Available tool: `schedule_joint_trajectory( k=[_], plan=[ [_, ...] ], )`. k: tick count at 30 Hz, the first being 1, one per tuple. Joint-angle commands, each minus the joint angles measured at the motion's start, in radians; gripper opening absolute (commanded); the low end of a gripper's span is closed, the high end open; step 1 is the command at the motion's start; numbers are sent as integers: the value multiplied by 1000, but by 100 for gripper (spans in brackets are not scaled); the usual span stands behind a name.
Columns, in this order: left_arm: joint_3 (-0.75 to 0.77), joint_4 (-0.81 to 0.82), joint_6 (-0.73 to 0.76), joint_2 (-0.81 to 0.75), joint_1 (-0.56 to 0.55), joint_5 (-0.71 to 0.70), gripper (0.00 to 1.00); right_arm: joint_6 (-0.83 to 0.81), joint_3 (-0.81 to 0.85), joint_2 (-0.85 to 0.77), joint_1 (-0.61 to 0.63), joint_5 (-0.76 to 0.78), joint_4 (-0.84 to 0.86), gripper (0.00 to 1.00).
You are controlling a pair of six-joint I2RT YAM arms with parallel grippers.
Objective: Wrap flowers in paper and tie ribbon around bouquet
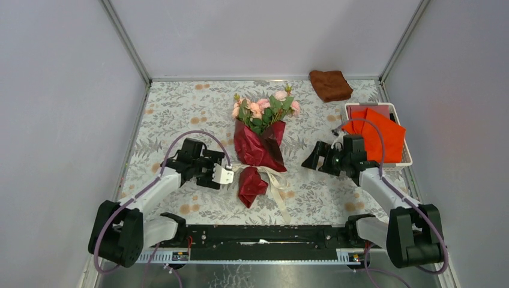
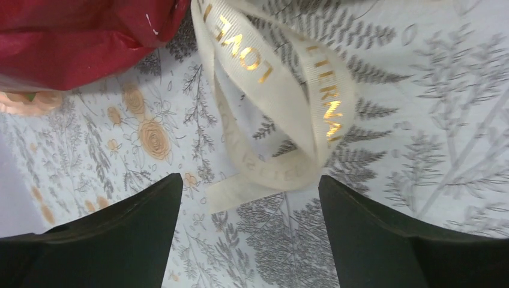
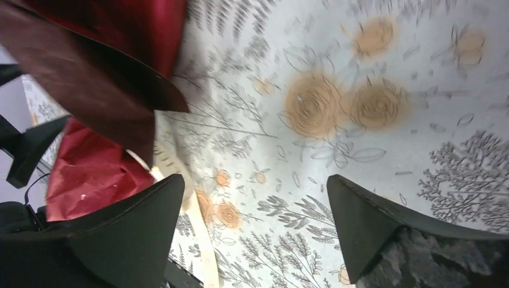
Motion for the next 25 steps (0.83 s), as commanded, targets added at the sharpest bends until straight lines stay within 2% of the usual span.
schedule_joint_trajectory(
  k=[1,4,6,8,12,14,17,21,25],
  plan=[
    [55,-214,-101,-87,-18,24,93,-78,173,-133,-3,39,-138,100],
    [91,-172,-301,-153,-18,25,98,-100,276,-191,-3,138,-189,100],
    [96,-38,-562,-203,-13,-11,98,-110,321,-229,-3,264,-200,100],
    [82,147,-874,-251,25,-131,99,-122,326,-276,-3,407,-174,100],
    [13,385,-1350,-351,260,-226,99,-124,192,-394,-3,657,-19,100],
    [-48,469,-1501,-392,374,-217,98,-89,119,-439,-3,777,44,100],
    [-118,496,-1561,-447,436,-222,98,-42,46,-496,-3,863,86,100],
    [-172,473,-1542,-473,437,-226,99,-18,-11,-545,-3,887,102,99],
    [-200,522,-1517,-492,435,-224,99,-51,2,-553,-3,863,72,100]
  ],
)
